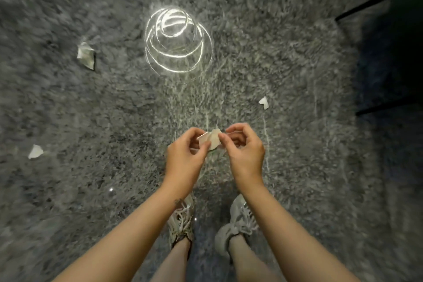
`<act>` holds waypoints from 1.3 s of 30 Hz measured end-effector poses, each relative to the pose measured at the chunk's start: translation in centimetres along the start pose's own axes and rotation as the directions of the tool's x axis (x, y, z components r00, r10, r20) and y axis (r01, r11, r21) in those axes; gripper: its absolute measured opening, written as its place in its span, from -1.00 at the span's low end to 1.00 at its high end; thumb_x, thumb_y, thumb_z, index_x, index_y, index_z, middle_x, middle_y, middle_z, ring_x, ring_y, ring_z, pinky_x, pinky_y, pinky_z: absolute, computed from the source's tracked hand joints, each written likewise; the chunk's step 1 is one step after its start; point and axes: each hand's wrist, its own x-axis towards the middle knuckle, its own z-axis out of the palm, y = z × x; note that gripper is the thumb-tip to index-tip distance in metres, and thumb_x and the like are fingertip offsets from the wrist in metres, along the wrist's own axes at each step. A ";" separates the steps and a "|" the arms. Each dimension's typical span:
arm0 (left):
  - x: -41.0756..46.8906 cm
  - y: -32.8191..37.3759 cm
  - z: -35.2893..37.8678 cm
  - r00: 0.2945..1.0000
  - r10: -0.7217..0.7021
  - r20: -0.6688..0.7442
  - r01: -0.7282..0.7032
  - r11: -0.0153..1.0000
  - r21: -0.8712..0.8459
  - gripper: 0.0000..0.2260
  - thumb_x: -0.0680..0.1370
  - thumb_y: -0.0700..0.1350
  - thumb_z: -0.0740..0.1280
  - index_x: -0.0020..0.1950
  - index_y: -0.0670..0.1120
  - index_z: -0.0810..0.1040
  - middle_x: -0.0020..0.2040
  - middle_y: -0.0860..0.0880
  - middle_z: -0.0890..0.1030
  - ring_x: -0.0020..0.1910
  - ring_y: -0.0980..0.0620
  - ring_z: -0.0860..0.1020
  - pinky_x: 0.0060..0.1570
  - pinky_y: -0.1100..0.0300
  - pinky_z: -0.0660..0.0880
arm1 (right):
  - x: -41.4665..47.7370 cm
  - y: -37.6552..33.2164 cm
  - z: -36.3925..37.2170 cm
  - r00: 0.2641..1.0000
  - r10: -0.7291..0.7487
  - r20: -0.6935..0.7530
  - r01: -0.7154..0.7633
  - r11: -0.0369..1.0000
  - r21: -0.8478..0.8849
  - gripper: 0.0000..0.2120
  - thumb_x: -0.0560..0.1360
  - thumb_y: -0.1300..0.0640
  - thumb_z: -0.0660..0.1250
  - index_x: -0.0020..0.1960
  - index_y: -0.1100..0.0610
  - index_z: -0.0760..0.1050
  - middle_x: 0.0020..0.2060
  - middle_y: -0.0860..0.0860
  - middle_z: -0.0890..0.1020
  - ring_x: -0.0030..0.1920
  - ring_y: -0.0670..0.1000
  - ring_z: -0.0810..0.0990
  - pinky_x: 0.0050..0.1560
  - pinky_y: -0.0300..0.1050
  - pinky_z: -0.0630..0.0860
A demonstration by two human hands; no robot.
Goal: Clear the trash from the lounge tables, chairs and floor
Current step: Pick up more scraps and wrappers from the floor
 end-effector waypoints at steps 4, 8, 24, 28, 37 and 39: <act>2.7 0.0 2.0 1.000 -0.006 -0.028 0.008 0.998 0.067 -0.82 0.47 -0.22 0.39 -0.17 0.07 0.50 -0.25 0.14 0.59 -0.23 0.13 0.56 -0.21 0.25 0.49 | 4.7 2.6 -2.0 1.000 -0.012 -0.002 0.012 0.979 -0.204 -0.81 0.41 0.21 0.44 -0.15 0.01 0.45 -0.29 -0.20 0.54 -0.25 -0.15 0.56 -0.19 -0.40 0.47; 6.1 -1.4 4.8 0.997 -0.045 -0.064 0.051 0.995 0.088 -0.88 0.48 -0.22 0.37 -0.12 0.00 0.53 -0.23 0.11 0.59 -0.20 0.09 0.57 -0.16 0.10 0.52 | 11.4 8.3 -4.4 0.991 0.086 -0.102 -0.118 0.923 -0.366 -0.82 0.42 0.15 0.43 -0.05 0.09 0.47 -0.17 -0.05 0.58 -0.08 0.05 0.57 0.09 0.09 0.46; 19.4 -13.6 21.0 0.975 -0.135 -0.179 0.138 0.990 0.006 -0.89 0.47 -0.23 0.37 -0.12 -0.03 0.52 -0.27 0.19 0.52 -0.28 0.23 0.49 -0.17 0.15 0.48 | 28.8 30.3 -2.9 0.952 0.255 -0.171 -0.296 0.616 -0.730 -0.69 0.44 0.07 0.40 0.12 0.10 0.42 0.12 0.06 0.55 0.21 0.11 0.43 0.25 0.01 0.20; 19.0 -13.9 20.1 0.969 -0.159 -0.189 0.165 0.986 0.019 -0.93 0.47 -0.23 0.37 -0.07 -0.12 0.57 -0.20 0.03 0.59 -0.20 0.05 0.56 -0.13 0.05 0.53 | 27.5 29.2 -1.6 0.977 0.188 -0.103 -0.205 0.681 -0.703 -0.95 0.50 0.15 0.32 -0.05 0.10 0.51 -0.03 0.03 0.62 0.10 0.07 0.50 0.24 -0.03 0.21; 15.2 -4.8 11.0 0.904 -0.252 -0.344 0.229 0.967 -0.107 -0.84 0.47 -0.22 0.37 -0.16 0.05 0.50 -0.29 0.16 0.55 -0.31 0.24 0.51 -0.20 0.19 0.49 | 21.0 10.5 0.4 0.969 0.142 0.203 -0.105 0.978 -0.182 -0.80 0.37 0.22 0.48 -0.24 0.01 0.48 -0.31 -0.09 0.58 -0.28 -0.12 0.54 -0.20 -0.21 0.51; 14.4 -1.9 8.8 0.890 -0.250 -0.380 0.211 0.967 -0.143 -0.84 0.47 -0.22 0.38 -0.16 0.04 0.50 -0.28 0.11 0.57 -0.30 0.15 0.53 -0.21 0.12 0.50 | 19.7 5.5 0.7 0.955 0.111 0.276 -0.088 0.992 -0.094 -0.79 0.34 0.23 0.49 -0.26 0.02 0.49 -0.34 -0.13 0.57 -0.35 -0.18 0.49 -0.28 -0.31 0.45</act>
